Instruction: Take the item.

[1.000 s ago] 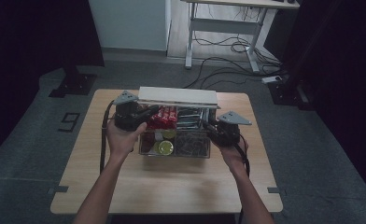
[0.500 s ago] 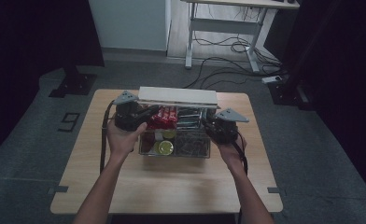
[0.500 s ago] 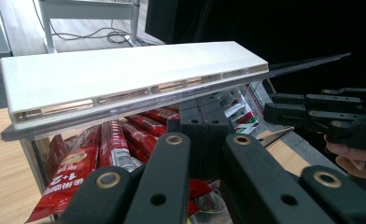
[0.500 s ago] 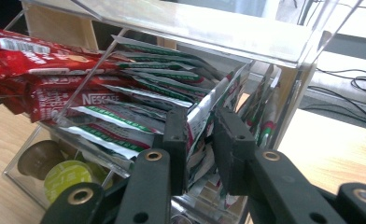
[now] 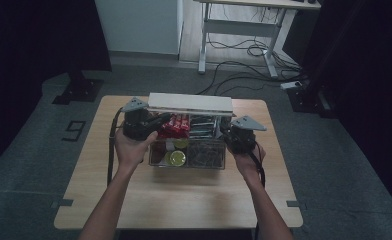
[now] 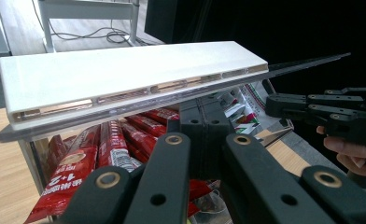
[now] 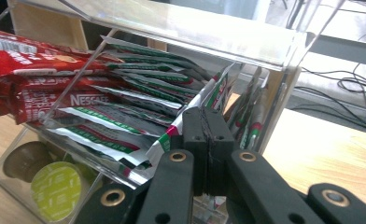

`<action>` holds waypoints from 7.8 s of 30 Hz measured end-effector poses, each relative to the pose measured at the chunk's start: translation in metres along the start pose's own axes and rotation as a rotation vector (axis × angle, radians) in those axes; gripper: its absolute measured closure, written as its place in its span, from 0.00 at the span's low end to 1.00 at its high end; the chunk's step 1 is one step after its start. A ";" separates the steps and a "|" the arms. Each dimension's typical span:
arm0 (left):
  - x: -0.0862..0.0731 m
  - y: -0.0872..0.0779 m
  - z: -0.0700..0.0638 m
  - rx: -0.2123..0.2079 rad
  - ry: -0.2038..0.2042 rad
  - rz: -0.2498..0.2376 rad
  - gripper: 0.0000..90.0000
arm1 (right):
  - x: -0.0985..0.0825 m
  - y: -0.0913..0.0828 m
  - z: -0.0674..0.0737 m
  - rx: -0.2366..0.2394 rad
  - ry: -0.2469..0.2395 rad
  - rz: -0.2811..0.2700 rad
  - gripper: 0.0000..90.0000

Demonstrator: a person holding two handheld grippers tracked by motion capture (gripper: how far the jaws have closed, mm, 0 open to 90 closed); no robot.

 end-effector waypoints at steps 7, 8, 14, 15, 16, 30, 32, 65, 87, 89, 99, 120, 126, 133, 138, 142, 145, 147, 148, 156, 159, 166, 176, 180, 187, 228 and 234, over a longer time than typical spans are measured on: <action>0.000 0.000 0.000 0.000 0.000 0.000 1.00 | 0.005 -0.007 0.002 0.018 0.003 -0.022 0.99; 0.000 0.000 0.000 0.000 0.000 0.000 1.00 | 0.007 -0.009 0.003 0.022 0.003 -0.027 0.99; 0.000 0.000 0.000 0.001 0.000 -0.001 1.00 | 0.006 -0.012 0.003 0.031 0.005 -0.029 0.99; 0.000 0.000 0.000 0.001 0.001 -0.001 1.00 | 0.005 -0.012 0.006 0.050 0.004 -0.027 0.99; 0.000 0.000 0.000 0.001 0.001 -0.001 1.00 | 0.005 -0.012 0.006 0.050 0.004 -0.027 0.99; 0.000 -0.001 0.000 0.001 0.001 -0.002 1.00 | 0.002 -0.007 0.010 0.043 -0.028 -0.006 0.90; 0.000 -0.001 0.000 0.001 0.001 -0.003 1.00 | -0.001 -0.004 0.009 0.038 -0.025 0.012 0.88; 0.005 0.001 0.000 0.008 -0.002 -0.022 1.00 | 0.021 -0.054 -0.009 0.058 0.092 -0.151 1.00; 0.008 0.001 0.000 0.009 -0.004 -0.025 1.00 | 0.033 -0.081 -0.027 0.047 0.128 -0.221 1.00; 0.008 0.001 0.000 0.009 -0.004 -0.025 1.00 | 0.034 -0.083 -0.029 0.043 0.129 -0.226 1.00; 0.007 0.001 -0.001 0.009 -0.001 -0.025 1.00 | 0.034 -0.091 -0.038 0.024 0.129 -0.233 1.00; 0.007 0.001 -0.002 0.007 0.002 -0.024 1.00 | 0.024 -0.097 -0.053 -0.005 0.138 -0.223 1.00; 0.007 0.001 -0.002 0.007 0.004 -0.023 1.00 | 0.019 -0.098 -0.056 -0.010 0.137 -0.217 1.00; 0.006 0.001 -0.002 0.006 0.004 -0.022 1.00 | 0.013 -0.098 -0.060 -0.018 0.143 -0.210 1.00; 0.006 0.001 -0.003 0.006 0.005 -0.021 1.00 | 0.008 -0.098 -0.063 -0.025 0.146 -0.199 1.00; 0.005 0.002 -0.003 0.006 0.005 -0.020 1.00 | 0.002 -0.097 -0.066 -0.032 0.149 -0.189 1.00; 0.005 0.002 -0.003 0.005 0.005 -0.021 1.00 | -0.004 -0.095 -0.068 -0.036 0.155 -0.174 1.00; 0.005 0.002 -0.003 0.005 0.005 -0.021 1.00 | -0.008 -0.094 -0.069 -0.040 0.156 -0.168 1.00; 0.005 0.002 -0.003 0.005 0.005 -0.021 1.00 | -0.008 -0.094 -0.069 -0.040 0.156 -0.168 1.00; 0.005 0.003 -0.003 0.006 0.002 -0.023 1.00 | -0.024 -0.091 -0.074 -0.051 0.167 -0.139 1.00; 0.005 0.003 -0.003 0.006 0.003 -0.021 1.00 | -0.030 -0.089 -0.075 -0.053 0.174 -0.127 1.00; 0.005 0.003 -0.004 0.005 0.002 -0.022 1.00 | -0.045 -0.087 -0.077 -0.058 0.182 -0.101 1.00; 0.005 0.003 -0.003 0.005 0.007 -0.017 1.00 | -0.070 -0.083 -0.077 -0.053 0.203 -0.068 1.00; 0.005 0.003 -0.004 0.006 0.008 -0.017 1.00 | -0.079 -0.081 -0.078 -0.054 0.209 -0.057 1.00; 0.004 0.003 -0.004 0.007 0.006 -0.018 1.00 | -0.091 -0.079 -0.076 -0.053 0.220 -0.036 1.00; 0.001 0.005 -0.005 0.007 0.008 -0.012 1.00 | -0.153 -0.061 -0.080 -0.072 0.259 0.102 1.00; 0.001 0.005 -0.005 0.007 0.007 -0.012 1.00 | -0.161 -0.059 -0.085 -0.082 0.273 0.116 1.00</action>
Point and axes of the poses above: each handheld gripper's, and its own axes: y roughly forward along the jaws, x roughly out of its top, z roughly to its left, the point moved 8 cm from there along y, roughly forward along the jaws, and after that the axes turned 14 degrees about -z, right-handed, at the moved point
